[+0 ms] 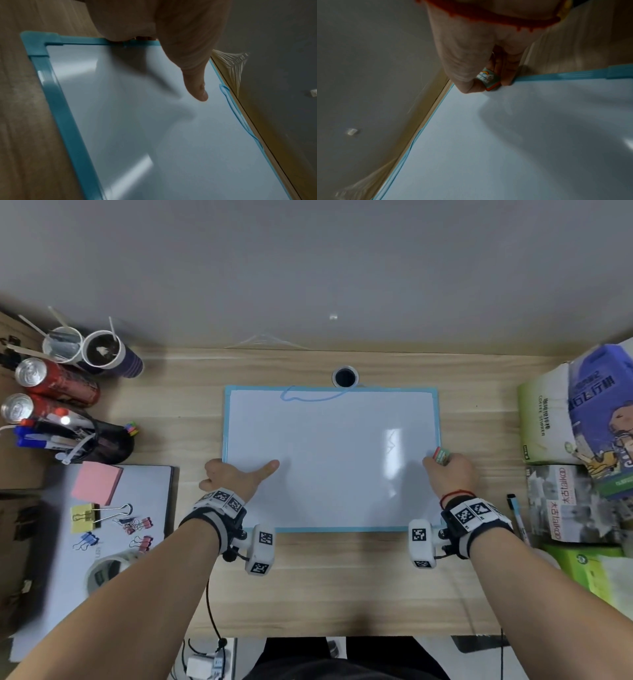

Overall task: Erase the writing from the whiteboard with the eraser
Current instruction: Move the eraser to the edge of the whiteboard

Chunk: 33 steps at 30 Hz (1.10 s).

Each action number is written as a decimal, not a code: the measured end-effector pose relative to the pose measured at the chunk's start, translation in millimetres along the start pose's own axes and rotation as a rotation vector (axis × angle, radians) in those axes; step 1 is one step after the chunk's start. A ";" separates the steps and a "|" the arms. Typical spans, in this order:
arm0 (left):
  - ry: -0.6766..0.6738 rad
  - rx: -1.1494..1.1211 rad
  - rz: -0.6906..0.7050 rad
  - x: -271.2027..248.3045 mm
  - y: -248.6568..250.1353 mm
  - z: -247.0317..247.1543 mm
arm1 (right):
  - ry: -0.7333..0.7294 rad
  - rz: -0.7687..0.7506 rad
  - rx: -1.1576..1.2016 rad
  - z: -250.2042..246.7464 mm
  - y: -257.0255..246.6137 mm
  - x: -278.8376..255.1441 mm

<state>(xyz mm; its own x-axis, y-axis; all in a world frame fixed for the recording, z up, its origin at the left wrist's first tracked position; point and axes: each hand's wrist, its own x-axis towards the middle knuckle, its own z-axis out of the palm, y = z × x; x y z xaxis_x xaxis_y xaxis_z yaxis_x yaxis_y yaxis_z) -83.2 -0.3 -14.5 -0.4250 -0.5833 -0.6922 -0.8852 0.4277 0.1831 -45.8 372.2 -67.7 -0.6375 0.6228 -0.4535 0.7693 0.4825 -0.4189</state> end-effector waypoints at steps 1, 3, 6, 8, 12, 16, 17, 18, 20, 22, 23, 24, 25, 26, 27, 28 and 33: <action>0.010 -0.027 0.013 0.8 2.3 0.4 | -0.001 -0.006 0.020 -1.3 -2.6 2.1; 0.022 -0.055 0.049 3.8 10.9 -0.9 | 0.015 -0.025 0.052 -5.6 -12.9 9.1; 0.053 -0.013 0.124 10.9 30.8 -6.2 | 0.042 -0.047 0.066 -12.1 -34.9 25.3; 0.056 0.065 0.168 15.1 44.2 -8.8 | 0.037 -0.039 0.076 -14.5 -48.9 34.4; 0.065 0.142 0.221 24.0 60.4 -8.1 | 0.025 -0.011 0.027 -13.1 -59.6 44.7; 0.054 0.173 0.253 33.8 65.7 -0.5 | 0.030 0.011 0.029 -11.2 -58.1 53.7; 0.066 0.185 0.261 35.6 66.2 2.0 | 0.029 0.010 0.026 -11.4 -59.3 54.8; 0.079 0.196 0.270 37.2 66.5 4.3 | 0.027 0.004 0.024 -11.4 -60.7 56.3; 0.095 0.214 0.295 39.2 66.0 8.0 | 0.023 -0.008 0.018 -12.1 -63.7 58.9; 0.107 0.219 0.321 42.0 64.0 10.3 | 0.014 -0.026 0.001 -13.3 -66.1 60.0; 0.112 0.222 0.331 43.2 62.8 10.9 | 0.017 -0.040 -0.003 -13.8 -67.5 59.4; 0.115 0.227 0.335 43.8 61.9 11.2 | 0.028 -0.056 0.009 -14.3 -69.1 57.8; 0.118 0.230 0.333 44.5 61.6 11.5 | 0.043 -0.072 0.039 -14.6 -71.7 55.2; 0.123 0.231 0.326 43.9 62.2 11.8 | 0.056 -0.095 0.073 -15.0 -74.7 52.2; 0.131 0.232 0.318 42.6 62.9 12.5 | 0.065 -0.124 0.098 -14.7 -77.3 49.5; 0.142 0.237 0.314 40.2 63.8 13.4 | 0.071 -0.152 0.112 -14.4 -79.9 47.6; 0.126 0.348 0.332 28.1 63.9 22.8 | 0.095 -0.226 0.066 -17.9 -97.7 65.5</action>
<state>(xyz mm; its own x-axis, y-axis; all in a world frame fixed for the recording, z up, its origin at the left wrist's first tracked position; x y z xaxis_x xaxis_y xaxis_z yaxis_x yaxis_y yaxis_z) -147.5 26.4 -38.1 -0.7115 -0.4466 -0.5426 -0.5918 0.7971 0.1201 -162.0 376.8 -42.3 -0.7839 0.5601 -0.2678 0.6010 0.5765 -0.5535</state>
